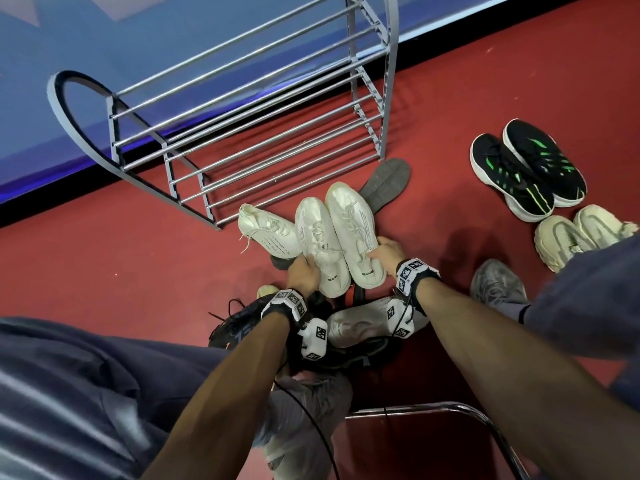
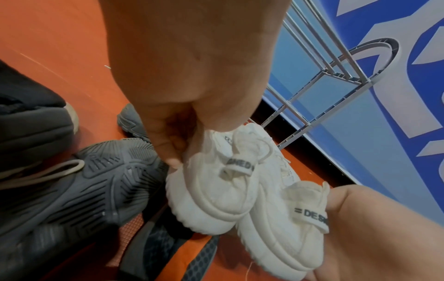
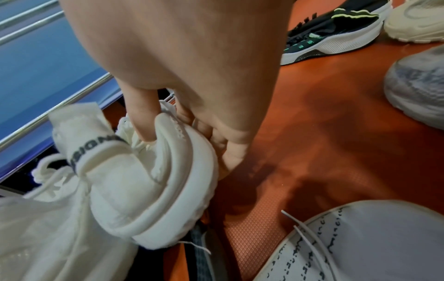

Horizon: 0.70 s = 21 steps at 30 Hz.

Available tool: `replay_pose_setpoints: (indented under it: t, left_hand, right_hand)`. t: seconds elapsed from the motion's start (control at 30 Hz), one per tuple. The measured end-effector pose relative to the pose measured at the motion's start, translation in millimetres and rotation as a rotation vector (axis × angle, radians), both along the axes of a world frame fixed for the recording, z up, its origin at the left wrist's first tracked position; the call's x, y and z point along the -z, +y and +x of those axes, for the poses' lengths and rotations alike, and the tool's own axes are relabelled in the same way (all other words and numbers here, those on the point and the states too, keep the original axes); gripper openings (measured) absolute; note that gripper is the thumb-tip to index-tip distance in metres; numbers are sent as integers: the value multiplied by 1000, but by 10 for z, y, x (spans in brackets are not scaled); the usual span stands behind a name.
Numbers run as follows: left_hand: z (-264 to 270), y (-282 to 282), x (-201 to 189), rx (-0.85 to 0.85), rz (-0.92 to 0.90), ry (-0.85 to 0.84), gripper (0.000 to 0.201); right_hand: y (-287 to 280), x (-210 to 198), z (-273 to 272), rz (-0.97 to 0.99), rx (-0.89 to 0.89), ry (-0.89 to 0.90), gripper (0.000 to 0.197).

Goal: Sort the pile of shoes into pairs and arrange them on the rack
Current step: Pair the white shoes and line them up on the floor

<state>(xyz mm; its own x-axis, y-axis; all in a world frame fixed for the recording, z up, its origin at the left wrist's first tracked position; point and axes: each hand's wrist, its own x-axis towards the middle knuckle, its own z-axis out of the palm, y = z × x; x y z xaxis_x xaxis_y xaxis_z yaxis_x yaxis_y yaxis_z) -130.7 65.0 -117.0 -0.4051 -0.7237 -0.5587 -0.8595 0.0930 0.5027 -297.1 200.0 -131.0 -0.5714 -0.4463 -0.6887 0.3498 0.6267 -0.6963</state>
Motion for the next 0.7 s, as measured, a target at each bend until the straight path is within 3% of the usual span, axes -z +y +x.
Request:
replay_pose_setpoints:
  t: [0.33,0.57,0.7]
  left_hand:
    - [-77,24,-79,25,-117,75,41]
    - [-544,49,-513,131,-165,188,41]
    - [-1009,237,-679,230,-149,290,41]
  right_hand:
    - [13,26,-101,-54,71,-40,34]
    - [257,-413,-436,-183,196,-38,43]
    - [605,-700,-750,-228,309,10,61]
